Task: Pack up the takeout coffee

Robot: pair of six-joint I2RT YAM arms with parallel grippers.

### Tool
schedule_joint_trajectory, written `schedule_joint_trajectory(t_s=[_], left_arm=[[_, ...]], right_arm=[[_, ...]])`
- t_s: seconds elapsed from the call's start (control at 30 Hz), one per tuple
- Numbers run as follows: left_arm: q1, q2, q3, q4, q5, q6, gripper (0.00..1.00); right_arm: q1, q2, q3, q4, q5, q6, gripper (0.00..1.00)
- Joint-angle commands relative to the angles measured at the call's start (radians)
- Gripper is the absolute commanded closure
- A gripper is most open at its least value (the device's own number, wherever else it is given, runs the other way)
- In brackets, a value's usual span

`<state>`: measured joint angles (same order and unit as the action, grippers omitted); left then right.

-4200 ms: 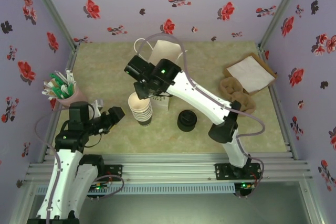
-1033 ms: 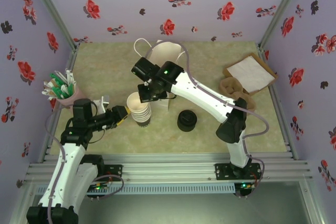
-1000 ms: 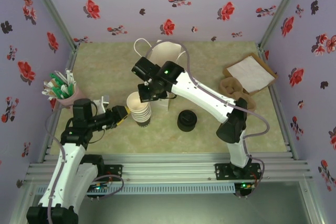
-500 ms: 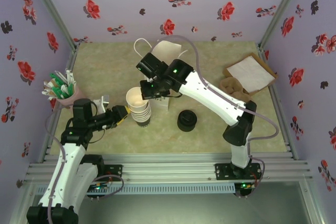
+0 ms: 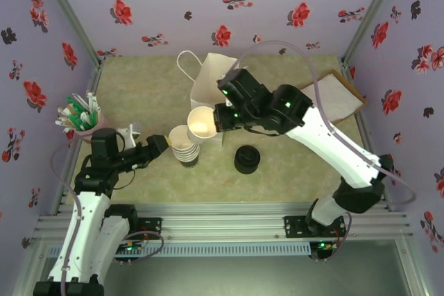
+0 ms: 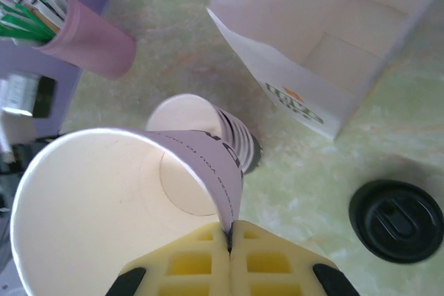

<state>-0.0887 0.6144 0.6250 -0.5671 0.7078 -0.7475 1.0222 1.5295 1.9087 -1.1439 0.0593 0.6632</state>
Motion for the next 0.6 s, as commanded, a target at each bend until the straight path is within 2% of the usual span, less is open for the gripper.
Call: schedule_joint_trajectory(t_s=[0.0, 0.23, 0.57], left_arm=[[0.003, -0.016, 0.069, -0.094, -0.067, 0.071, 0.01], [0.001, -0.039, 0.159, -0.157, -0.170, 0.128, 0.01], [0.001, -0.045, 0.155, -0.109, -0.199, 0.107, 0.01]], right_arm=[[0.010, -0.057, -0.140, 0.048, 0.027, 0.011, 1.00], [0.040, -0.142, -0.458, 0.188, 0.014, 0.051, 1.00], [0.069, -0.043, -0.638, 0.349, 0.034, 0.081, 1.00]])
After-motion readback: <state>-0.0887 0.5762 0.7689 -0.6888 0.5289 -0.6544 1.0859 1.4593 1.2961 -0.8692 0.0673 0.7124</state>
